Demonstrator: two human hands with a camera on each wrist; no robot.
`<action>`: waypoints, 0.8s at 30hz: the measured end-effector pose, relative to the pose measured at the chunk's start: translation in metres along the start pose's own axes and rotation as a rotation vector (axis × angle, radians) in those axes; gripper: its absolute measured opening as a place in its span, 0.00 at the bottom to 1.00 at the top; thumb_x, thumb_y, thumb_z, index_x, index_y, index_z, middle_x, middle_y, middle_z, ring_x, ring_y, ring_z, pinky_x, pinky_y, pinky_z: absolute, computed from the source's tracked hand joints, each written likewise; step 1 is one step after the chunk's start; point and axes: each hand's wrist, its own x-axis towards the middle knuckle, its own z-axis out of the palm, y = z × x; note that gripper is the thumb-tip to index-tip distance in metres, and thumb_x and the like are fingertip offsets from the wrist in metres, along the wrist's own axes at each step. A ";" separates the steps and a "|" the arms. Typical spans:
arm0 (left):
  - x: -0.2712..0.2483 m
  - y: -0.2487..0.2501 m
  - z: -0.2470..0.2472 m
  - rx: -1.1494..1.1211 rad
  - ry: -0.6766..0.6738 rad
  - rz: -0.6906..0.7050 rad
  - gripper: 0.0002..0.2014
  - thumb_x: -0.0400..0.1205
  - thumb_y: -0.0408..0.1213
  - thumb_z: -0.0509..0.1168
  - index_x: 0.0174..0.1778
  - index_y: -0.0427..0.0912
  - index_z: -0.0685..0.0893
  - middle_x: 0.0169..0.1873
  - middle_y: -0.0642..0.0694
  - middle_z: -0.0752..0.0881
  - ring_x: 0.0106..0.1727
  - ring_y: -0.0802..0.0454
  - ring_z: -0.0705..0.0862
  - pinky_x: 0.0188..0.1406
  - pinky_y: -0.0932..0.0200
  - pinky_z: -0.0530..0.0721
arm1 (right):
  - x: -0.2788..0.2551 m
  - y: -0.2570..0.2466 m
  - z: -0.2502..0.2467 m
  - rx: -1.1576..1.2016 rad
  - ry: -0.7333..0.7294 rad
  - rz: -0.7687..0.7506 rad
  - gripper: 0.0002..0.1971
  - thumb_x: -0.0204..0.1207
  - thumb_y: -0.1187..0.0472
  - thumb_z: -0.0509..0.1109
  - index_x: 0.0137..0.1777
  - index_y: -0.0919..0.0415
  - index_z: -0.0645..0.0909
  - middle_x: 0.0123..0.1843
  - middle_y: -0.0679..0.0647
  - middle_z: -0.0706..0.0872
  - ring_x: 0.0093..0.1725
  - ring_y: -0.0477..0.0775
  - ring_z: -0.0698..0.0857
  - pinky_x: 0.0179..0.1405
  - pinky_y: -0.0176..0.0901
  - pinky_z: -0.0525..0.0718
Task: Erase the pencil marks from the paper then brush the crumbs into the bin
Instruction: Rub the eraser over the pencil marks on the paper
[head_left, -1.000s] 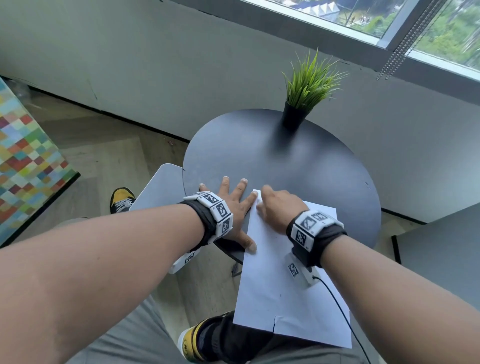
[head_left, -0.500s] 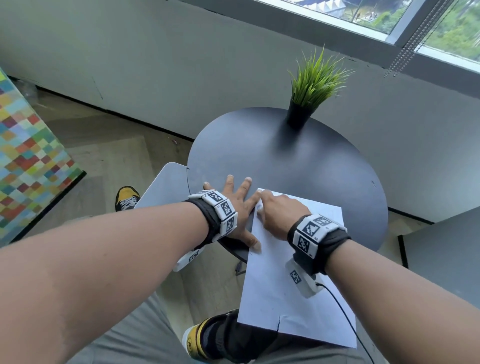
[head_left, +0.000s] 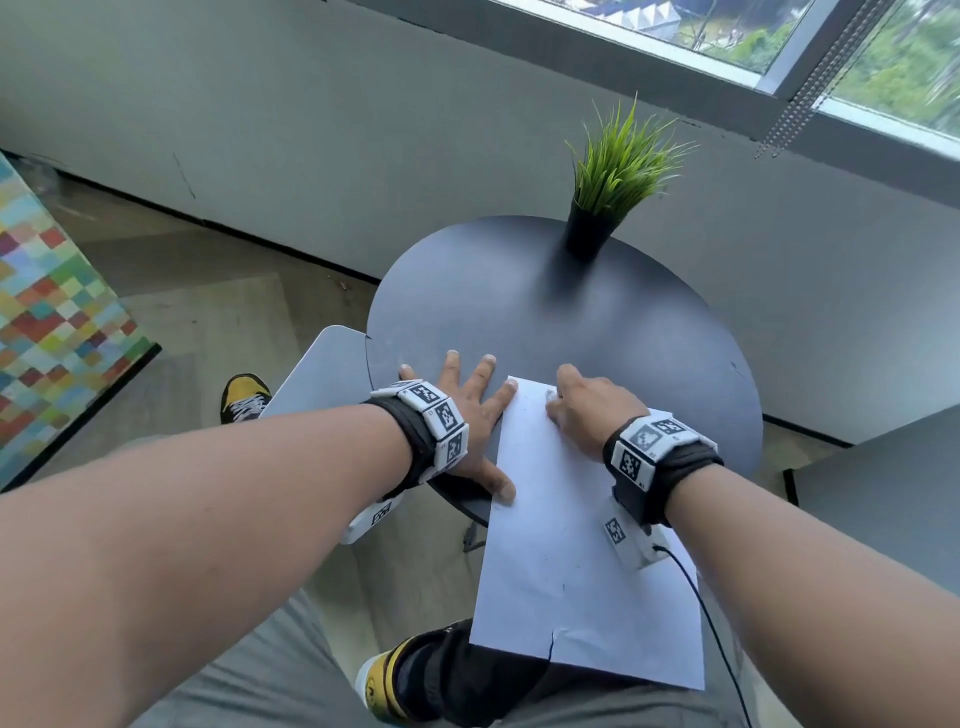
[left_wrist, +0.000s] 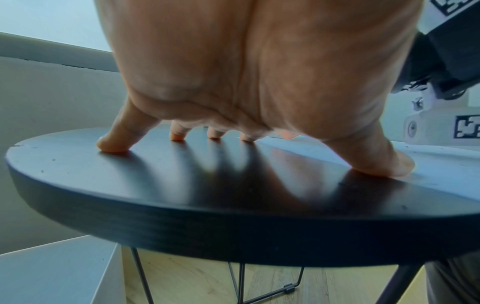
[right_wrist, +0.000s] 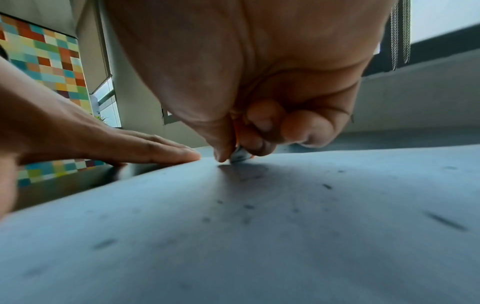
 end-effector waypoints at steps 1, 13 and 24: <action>-0.001 0.000 0.000 -0.001 -0.001 0.000 0.71 0.56 0.88 0.62 0.87 0.60 0.32 0.87 0.52 0.30 0.87 0.30 0.35 0.69 0.08 0.52 | -0.004 -0.005 0.002 -0.025 -0.001 -0.043 0.10 0.84 0.51 0.54 0.52 0.58 0.65 0.53 0.66 0.84 0.44 0.69 0.80 0.41 0.53 0.76; 0.000 0.000 0.001 -0.014 -0.004 0.002 0.70 0.57 0.88 0.62 0.87 0.60 0.31 0.87 0.51 0.29 0.87 0.30 0.33 0.70 0.07 0.50 | -0.031 -0.014 0.013 -0.117 -0.062 -0.365 0.09 0.84 0.51 0.55 0.47 0.53 0.60 0.43 0.55 0.79 0.43 0.65 0.79 0.40 0.54 0.80; 0.002 0.000 0.000 -0.007 -0.008 0.001 0.71 0.56 0.88 0.61 0.87 0.60 0.31 0.87 0.51 0.28 0.87 0.30 0.33 0.69 0.07 0.50 | -0.039 -0.013 0.020 -0.092 -0.013 -0.353 0.11 0.86 0.47 0.52 0.46 0.52 0.61 0.41 0.51 0.79 0.39 0.63 0.77 0.35 0.51 0.75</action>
